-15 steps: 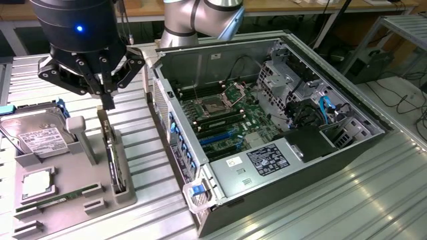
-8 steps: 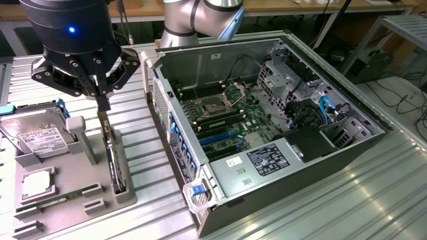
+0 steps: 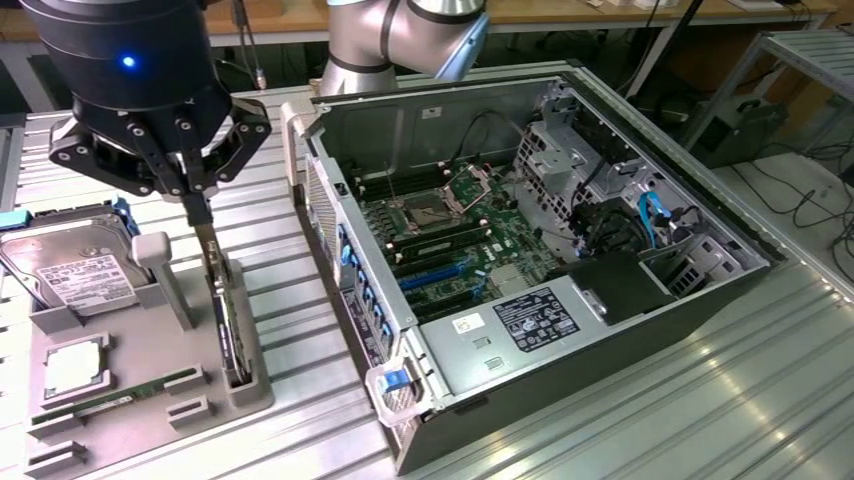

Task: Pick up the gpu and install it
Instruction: 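Reach for the gpu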

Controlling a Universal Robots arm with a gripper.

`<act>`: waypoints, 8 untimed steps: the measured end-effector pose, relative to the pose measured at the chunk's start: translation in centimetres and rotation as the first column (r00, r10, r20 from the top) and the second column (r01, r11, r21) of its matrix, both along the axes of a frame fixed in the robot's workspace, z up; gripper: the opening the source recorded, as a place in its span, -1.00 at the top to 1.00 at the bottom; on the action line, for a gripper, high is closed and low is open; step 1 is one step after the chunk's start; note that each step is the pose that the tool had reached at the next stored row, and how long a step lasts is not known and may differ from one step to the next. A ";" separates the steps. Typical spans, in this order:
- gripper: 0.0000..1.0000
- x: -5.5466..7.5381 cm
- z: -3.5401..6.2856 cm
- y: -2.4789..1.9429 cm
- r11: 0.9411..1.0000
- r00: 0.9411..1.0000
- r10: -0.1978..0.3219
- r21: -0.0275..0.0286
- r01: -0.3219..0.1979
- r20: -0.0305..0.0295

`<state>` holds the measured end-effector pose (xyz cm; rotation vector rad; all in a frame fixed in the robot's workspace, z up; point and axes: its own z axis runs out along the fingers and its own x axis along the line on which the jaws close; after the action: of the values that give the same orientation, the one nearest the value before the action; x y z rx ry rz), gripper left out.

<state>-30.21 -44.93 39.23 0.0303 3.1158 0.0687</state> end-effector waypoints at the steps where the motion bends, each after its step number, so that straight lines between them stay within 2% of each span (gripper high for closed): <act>1: 0.79 -0.1 0.00 -0.01 1.000 1.000 0.000 0.000 0.000 0.000; 8: 0.79 -1.0 -0.06 -0.06 1.000 1.000 0.002 0.000 -0.002 0.000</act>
<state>-31.20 -44.99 39.17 0.0277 3.1159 0.0687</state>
